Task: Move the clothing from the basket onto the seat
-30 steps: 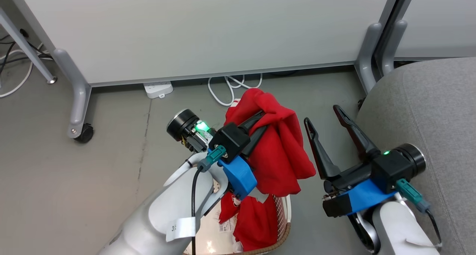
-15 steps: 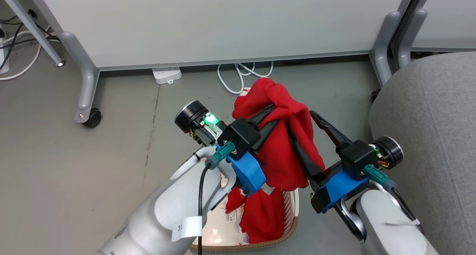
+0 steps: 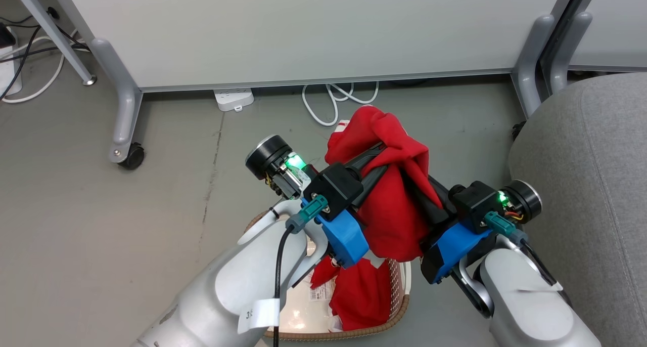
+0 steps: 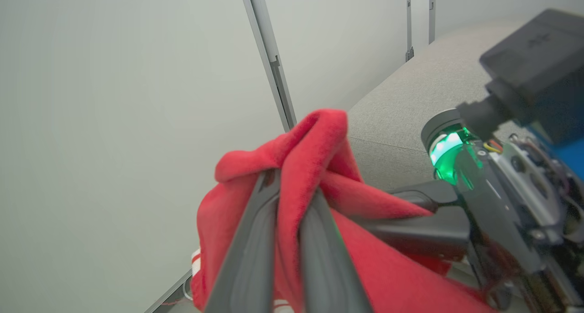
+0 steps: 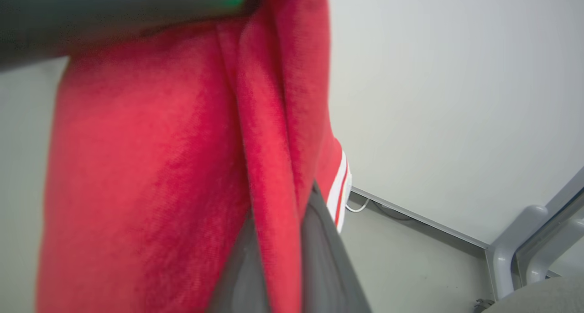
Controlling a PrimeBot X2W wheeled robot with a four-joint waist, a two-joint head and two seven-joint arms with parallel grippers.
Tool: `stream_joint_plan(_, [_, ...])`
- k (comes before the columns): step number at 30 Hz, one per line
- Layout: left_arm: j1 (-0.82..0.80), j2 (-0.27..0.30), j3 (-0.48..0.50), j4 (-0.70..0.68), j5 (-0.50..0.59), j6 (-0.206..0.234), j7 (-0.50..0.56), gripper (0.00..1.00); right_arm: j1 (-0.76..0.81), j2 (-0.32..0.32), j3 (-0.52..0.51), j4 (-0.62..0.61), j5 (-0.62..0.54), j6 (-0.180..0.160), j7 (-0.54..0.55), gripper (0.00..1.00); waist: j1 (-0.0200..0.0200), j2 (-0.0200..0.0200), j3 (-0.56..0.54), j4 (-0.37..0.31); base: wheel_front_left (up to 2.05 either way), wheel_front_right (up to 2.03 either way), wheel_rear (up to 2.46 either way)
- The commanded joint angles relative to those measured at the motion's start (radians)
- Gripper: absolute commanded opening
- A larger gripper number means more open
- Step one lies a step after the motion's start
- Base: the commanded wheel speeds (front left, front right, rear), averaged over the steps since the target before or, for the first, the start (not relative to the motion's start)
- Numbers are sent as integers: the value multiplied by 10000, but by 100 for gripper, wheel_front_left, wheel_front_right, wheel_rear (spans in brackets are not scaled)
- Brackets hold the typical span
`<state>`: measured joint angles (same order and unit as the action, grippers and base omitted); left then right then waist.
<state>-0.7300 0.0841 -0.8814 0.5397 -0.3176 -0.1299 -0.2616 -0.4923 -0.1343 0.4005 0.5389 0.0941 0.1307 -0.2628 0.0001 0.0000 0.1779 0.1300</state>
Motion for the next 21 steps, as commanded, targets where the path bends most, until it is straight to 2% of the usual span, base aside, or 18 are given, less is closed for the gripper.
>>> stream_joint_plan(1, [-114, 24, 23, -36, -41, -8, -52, 0, -161, 3, 12, 48, 60, 1, -31, 0, -1, 0, -11, -2, 0, 0, 0])
stream_joint_plan(21, [-30, 70, -25, -2, -54, -9, -52, 0, -108, -34, -21, 17, 184, 1, -31, 0, -1, 0, -102, -19, 0, 0, 0])
